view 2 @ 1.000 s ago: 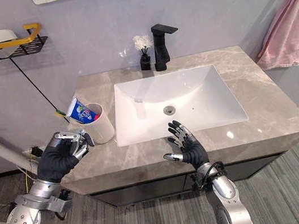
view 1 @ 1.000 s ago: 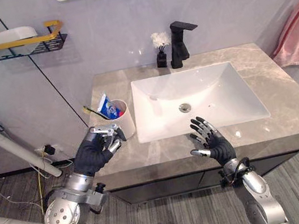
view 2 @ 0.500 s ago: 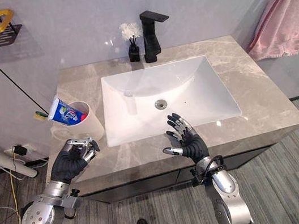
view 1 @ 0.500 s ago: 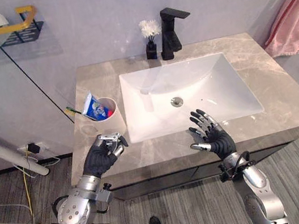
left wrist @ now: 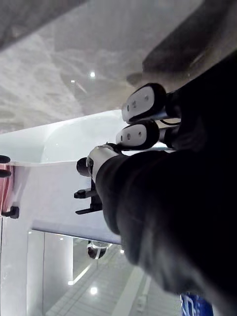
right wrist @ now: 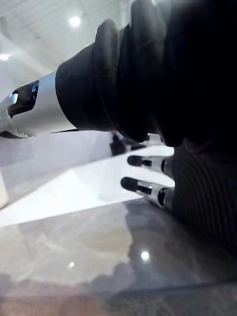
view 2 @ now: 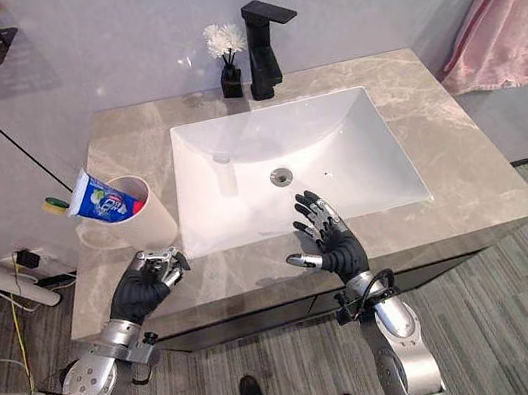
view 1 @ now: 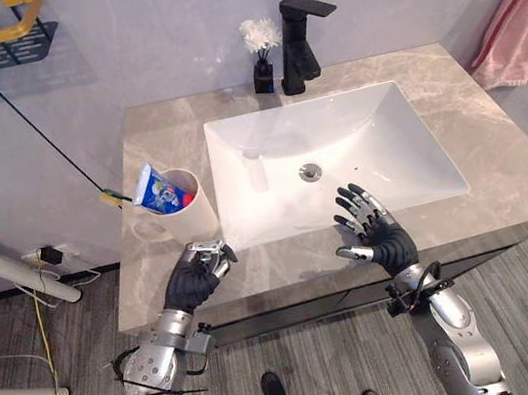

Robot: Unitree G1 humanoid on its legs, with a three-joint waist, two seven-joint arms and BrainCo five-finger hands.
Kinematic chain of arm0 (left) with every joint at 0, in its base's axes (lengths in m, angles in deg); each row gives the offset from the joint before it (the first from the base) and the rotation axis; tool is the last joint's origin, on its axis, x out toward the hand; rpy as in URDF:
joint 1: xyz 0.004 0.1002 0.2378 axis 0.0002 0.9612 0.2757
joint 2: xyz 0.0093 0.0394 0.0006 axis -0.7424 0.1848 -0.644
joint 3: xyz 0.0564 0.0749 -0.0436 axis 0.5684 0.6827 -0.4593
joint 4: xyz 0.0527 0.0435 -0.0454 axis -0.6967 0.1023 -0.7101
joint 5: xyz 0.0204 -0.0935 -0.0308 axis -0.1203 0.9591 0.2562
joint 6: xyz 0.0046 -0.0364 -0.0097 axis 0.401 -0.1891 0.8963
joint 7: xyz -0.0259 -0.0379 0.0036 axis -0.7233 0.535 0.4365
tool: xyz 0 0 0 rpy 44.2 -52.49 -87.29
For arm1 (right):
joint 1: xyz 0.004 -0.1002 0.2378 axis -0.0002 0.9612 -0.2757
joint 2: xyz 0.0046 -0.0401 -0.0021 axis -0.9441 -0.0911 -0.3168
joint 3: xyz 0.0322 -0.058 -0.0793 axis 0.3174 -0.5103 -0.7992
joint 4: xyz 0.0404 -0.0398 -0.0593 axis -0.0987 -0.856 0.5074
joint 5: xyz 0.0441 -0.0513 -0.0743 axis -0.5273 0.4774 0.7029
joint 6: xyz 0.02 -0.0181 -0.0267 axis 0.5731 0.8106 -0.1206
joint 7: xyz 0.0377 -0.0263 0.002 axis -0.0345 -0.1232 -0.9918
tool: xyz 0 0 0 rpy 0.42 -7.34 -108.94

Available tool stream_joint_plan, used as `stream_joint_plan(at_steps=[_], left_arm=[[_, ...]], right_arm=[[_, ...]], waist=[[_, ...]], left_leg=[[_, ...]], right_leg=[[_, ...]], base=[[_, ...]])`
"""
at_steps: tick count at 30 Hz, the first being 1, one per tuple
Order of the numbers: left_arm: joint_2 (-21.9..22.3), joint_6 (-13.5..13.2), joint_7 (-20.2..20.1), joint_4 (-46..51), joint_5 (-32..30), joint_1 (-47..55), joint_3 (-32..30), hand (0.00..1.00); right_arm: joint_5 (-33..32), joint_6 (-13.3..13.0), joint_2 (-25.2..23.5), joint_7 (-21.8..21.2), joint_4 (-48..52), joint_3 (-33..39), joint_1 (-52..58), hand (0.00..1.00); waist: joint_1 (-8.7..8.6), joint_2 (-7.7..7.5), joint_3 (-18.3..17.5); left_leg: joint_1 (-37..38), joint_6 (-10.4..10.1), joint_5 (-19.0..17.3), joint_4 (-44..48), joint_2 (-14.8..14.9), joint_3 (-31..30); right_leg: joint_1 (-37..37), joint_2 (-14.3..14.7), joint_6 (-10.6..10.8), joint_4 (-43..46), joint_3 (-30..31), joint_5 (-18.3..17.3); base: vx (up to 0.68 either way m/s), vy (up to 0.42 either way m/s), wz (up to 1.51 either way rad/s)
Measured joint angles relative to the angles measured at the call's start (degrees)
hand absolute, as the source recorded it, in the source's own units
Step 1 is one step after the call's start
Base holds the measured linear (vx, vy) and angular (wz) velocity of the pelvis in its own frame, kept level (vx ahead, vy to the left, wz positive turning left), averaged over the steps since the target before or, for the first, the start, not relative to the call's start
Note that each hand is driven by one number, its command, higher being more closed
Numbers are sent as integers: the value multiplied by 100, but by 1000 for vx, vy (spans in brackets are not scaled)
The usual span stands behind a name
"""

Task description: Organize washtable

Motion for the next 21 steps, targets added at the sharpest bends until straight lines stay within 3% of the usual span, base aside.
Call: stream_joint_plan(at_steps=[21], left_arm=[[85, -44, 34, -265, -448, -583, -182, 100]], right_arm=[[0, 33, 3, -81, 147, -6, -78, 0]], waist=[[-112, 52, 217]], left_leg=[[-20, 0, -42, -1, 7, 55]], right_leg=[[-84, -19, 0, 94, 17, 0]], base=[[0, 6, -1]])
